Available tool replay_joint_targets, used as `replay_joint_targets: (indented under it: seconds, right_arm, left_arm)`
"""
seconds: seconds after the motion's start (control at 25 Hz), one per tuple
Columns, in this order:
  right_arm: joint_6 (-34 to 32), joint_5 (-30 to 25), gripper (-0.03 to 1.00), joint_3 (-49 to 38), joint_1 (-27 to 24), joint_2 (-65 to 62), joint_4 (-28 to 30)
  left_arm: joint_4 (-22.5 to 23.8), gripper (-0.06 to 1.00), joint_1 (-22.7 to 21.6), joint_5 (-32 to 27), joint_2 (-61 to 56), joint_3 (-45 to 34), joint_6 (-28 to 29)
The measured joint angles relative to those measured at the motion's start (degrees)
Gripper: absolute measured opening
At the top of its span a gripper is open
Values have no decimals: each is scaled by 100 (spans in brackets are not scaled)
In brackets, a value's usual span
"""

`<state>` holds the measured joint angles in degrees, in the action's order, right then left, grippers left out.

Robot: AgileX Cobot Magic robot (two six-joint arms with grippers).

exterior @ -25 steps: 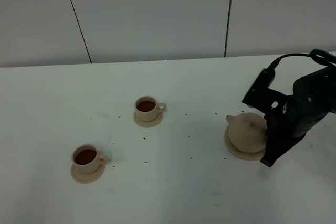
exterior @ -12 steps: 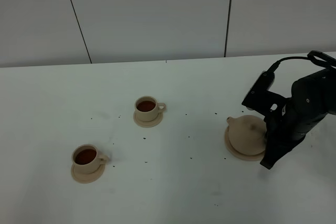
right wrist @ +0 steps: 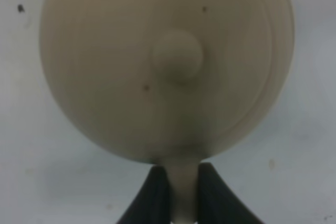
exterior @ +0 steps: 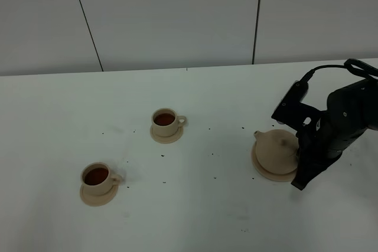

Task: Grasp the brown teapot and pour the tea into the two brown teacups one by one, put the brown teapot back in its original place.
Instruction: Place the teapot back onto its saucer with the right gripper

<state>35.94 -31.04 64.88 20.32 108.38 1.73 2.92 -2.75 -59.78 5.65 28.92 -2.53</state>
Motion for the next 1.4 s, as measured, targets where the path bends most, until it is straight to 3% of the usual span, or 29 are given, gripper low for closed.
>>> replay_joint_targets:
  seconds: [0.32,0.72,1.4]
  right_arm:
    - [0,-2,11,0,0,1,-4]
    - [-112,-75,28,0,0,0,0]
    - [-793,-57,30,0,5,-749,417]
  left_arm:
    - [0,24,0,0,0,0,0]
    - [0,24,0,0,0,0,0]
    - [0,24,0,0,0,0,-6]
